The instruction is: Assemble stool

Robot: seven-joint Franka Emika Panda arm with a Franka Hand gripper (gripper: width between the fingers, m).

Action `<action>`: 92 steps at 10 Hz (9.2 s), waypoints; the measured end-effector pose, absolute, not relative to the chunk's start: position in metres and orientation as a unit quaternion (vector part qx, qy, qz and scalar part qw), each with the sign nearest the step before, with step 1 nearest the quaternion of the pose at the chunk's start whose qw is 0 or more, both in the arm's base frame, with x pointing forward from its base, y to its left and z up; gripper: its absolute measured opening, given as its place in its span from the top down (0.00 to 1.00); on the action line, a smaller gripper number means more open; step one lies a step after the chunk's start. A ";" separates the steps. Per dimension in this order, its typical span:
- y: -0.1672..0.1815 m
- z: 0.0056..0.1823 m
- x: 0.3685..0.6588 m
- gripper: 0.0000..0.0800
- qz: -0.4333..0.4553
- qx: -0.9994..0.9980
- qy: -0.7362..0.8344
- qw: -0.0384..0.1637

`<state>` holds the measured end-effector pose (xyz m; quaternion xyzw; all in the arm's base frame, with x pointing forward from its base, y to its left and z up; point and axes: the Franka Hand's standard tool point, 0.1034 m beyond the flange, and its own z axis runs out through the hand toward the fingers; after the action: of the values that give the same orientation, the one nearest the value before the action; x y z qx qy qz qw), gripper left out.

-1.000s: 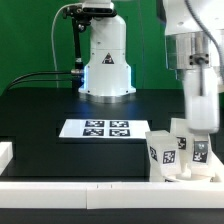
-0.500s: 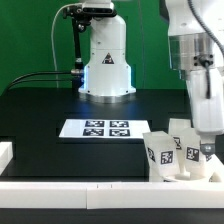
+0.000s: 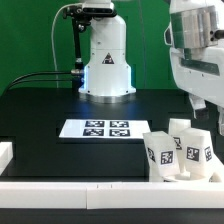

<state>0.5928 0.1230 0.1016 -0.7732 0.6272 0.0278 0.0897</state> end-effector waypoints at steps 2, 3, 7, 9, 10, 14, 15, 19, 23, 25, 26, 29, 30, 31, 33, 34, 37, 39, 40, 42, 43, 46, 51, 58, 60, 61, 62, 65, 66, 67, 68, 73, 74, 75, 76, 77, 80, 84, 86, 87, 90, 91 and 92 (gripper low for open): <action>0.124 0.101 0.586 0.19 0.032 -0.850 0.524 0.053; 0.123 0.109 0.593 0.19 0.019 -0.902 0.429 0.048; 0.132 0.112 0.596 0.19 0.002 -0.981 0.189 0.047; 0.130 0.112 0.596 0.19 -0.001 -0.989 0.140 0.045; 0.126 0.111 0.598 0.19 -0.006 -0.998 0.043 0.035; 0.121 0.105 0.598 0.19 -0.008 -0.984 -0.176 0.015; 0.119 0.105 0.598 0.19 -0.008 -0.981 -0.192 0.013; 0.113 0.088 0.599 0.19 -0.024 -0.932 -0.361 -0.019; 0.116 0.065 0.591 0.19 -0.011 -0.934 -0.357 -0.025; 0.113 0.065 0.592 0.33 -0.011 -0.944 -0.328 -0.026; 0.113 0.065 0.592 0.50 -0.012 -0.951 -0.309 -0.026; 0.114 0.066 0.592 0.58 -0.015 -0.982 -0.185 -0.023; 0.116 0.067 0.592 0.58 -0.013 -0.995 -0.094 -0.021; 0.118 0.068 0.592 0.58 -0.010 -1.000 -0.023 -0.018; 0.120 0.067 0.593 0.58 -0.010 -0.988 0.152 0.007; 0.119 0.067 0.593 0.58 -0.008 -0.980 0.197 0.015; 0.123 0.067 0.591 0.58 -0.012 -0.974 0.228 -0.005; 0.121 0.071 0.593 0.58 -0.010 -0.937 0.349 0.011; 0.122 0.071 0.594 0.58 -0.005 -0.905 0.425 0.021; 0.121 0.071 0.595 0.58 0.004 -0.822 0.568 0.036; 0.120 0.071 0.595 0.58 0.006 -0.794 0.607 0.042; 0.120 0.067 0.592 0.47 0.008 -0.796 0.605 0.036; 0.128 0.096 0.599 0.19 0.001 -0.928 0.370 0.041; 0.131 0.099 0.600 0.19 -0.013 -0.999 0.014 0.033; 0.137 0.100 0.598 0.19 -0.047 -0.998 -0.025 0.022; 0.133 0.099 0.597 0.19 -0.044 -0.997 -0.054 0.019; 0.129 0.099 0.598 0.19 -0.045 -0.995 -0.093 0.012; 0.146 0.107 0.599 0.19 -0.035 -0.953 -0.301 -0.025; 0.148 0.107 0.595 0.19 -0.018 -0.933 -0.358 -0.031; 0.146 0.106 0.595 0.19 -0.011 -0.914 -0.405 -0.033; 0.138 0.107 0.596 0.19 -0.019 -0.905 -0.423 -0.036; 0.135 0.104 0.595 0.19 0.000 -0.816 -0.573 -0.069; 0.145 0.101 0.591 0.19 0.010 -0.780 -0.620 -0.080; 0.152 0.096 0.588 0.19 0.027 -0.739 -0.667 -0.092; 0.152 0.090 0.586 0.19 0.044 -0.698 -0.707 -0.100; 0.145 0.088 0.585 0.19 0.056 -0.674 -0.730 -0.096; 0.136 0.090 0.586 0.19 0.072 -0.611 -0.782 -0.099; 0.126 0.072 0.586 0.19 0.089 -0.578 -0.806 -0.094; 0.125 0.072 0.586 0.35 0.087 -0.591 -0.796 -0.095; 0.124 0.072 0.586 0.52 0.087 -0.596 -0.792 -0.095; 0.124 0.072 0.586 0.58 0.073 -0.699 -0.703 -0.105; 0.122 0.072 0.586 0.58 0.070 -0.732 -0.669 -0.108; 0.119 0.074 0.591 0.58 0.067 -0.778 -0.614 -0.114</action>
Offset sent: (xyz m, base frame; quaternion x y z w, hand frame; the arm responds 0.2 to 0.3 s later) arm 0.0061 0.0153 0.0097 0.0565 -0.0444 -0.4511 0.8896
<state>0.5906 0.1186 0.0739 -0.7779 -0.6142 0.0674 -0.1144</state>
